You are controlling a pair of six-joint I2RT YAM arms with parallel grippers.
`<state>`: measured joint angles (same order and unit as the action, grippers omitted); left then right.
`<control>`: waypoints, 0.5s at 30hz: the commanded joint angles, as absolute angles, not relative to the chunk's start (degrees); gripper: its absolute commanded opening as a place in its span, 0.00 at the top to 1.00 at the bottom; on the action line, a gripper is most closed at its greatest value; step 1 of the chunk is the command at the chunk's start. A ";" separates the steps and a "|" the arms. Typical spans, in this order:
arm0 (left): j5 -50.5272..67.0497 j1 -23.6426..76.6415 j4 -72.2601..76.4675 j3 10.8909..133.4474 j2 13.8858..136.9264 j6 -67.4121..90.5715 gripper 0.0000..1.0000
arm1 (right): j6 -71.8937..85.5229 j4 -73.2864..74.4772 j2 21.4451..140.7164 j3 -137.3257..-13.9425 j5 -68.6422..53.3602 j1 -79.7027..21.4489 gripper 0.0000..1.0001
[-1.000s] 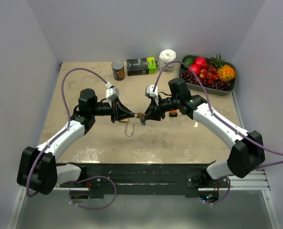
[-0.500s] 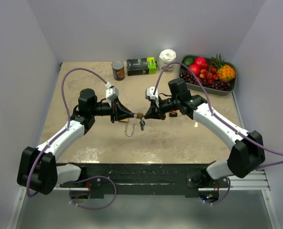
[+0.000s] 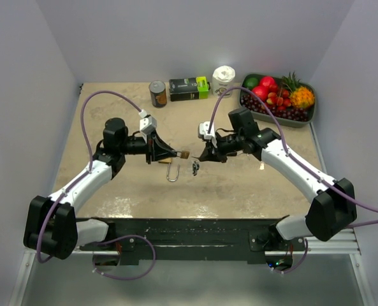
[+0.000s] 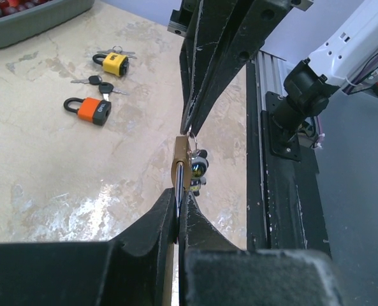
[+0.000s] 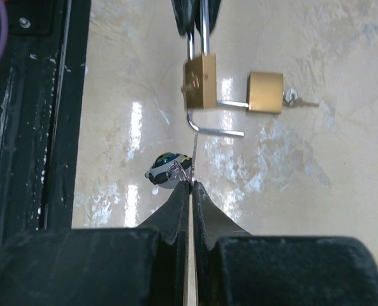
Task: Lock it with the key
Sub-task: Lock the lock, then place the key at the center of the board.
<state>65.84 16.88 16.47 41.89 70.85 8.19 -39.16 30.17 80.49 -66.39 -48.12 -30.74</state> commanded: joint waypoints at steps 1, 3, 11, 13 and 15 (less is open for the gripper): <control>66.71 15.21 18.19 43.68 71.02 6.59 1.00 | -39.47 31.91 79.27 -65.30 -46.32 -27.78 1.00; 66.45 15.12 18.02 43.51 71.02 6.50 1.00 | -38.24 30.86 80.06 -64.78 -44.31 -26.46 1.00; 63.11 15.03 17.93 42.10 71.02 6.42 1.00 | -20.32 21.63 91.40 -66.79 -30.33 -25.05 1.00; 62.58 15.03 18.02 41.49 70.84 6.50 1.00 | -17.51 19.61 93.15 -66.89 -28.05 -25.05 1.00; 61.79 15.03 18.46 41.05 70.40 6.59 1.00 | -16.09 18.90 95.53 -66.88 -26.81 -24.87 1.00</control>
<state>63.33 15.44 16.05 41.76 71.13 7.81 -23.81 23.90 93.80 -65.01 -32.36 -25.23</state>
